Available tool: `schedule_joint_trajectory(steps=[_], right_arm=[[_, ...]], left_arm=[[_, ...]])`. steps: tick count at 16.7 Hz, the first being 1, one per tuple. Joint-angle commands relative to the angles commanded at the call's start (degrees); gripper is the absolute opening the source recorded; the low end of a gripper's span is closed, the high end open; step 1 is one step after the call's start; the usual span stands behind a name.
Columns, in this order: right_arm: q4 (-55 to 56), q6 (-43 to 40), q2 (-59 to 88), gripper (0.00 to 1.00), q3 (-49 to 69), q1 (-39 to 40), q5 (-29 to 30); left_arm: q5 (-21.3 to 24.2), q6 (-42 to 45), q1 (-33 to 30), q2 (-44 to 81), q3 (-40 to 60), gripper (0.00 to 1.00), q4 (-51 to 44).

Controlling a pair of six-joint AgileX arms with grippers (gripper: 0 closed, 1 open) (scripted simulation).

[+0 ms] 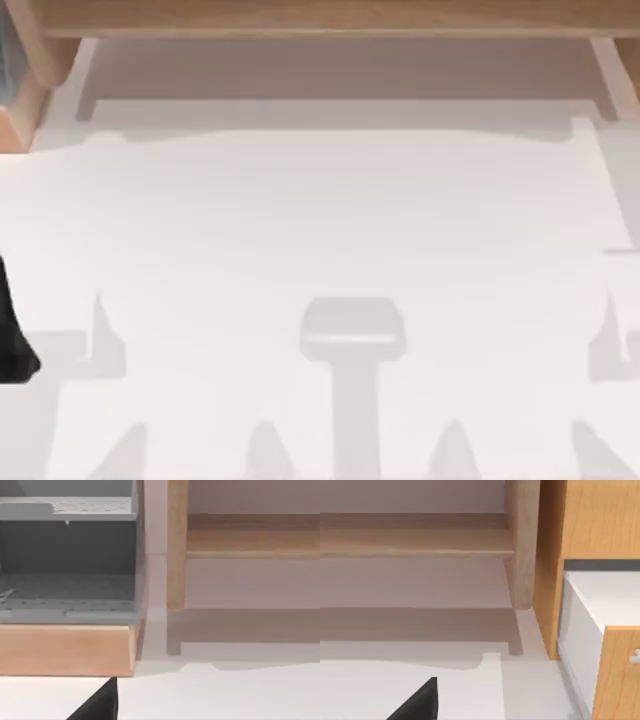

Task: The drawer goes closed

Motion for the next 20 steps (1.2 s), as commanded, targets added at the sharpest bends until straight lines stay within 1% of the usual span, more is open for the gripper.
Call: schedule_joint_trajectory(steps=[3, 6, 15, 18, 20], right_arm=[[0.74, 0.01, 0.78, 1.00, 0.49, -0.37, -0.37], [5.50, 0.07, 6.52, 1.00, 3.35, -2.88, -2.77], [27.23, 0.61, 43.23, 1.00, 15.72, -14.74, -14.34], [32.31, 0.74, 51.24, 1.00, 18.65, -17.44, -17.05], [34.07, 0.78, 53.60, 1.00, 19.67, -18.36, -17.98]], left_arm=[[0.00, 0.00, 0.00, 0.00, 0.00, 1.00, 0.00], [0.00, 0.00, 0.00, 0.00, 0.00, 1.00, 0.00], [0.00, 0.00, 0.00, 0.00, 0.00, 1.00, 0.00], [0.00, 0.00, 0.00, 0.00, 0.00, 1.00, 0.00], [0.00, 0.00, 0.00, 0.00, 0.00, 1.00, 0.00]])
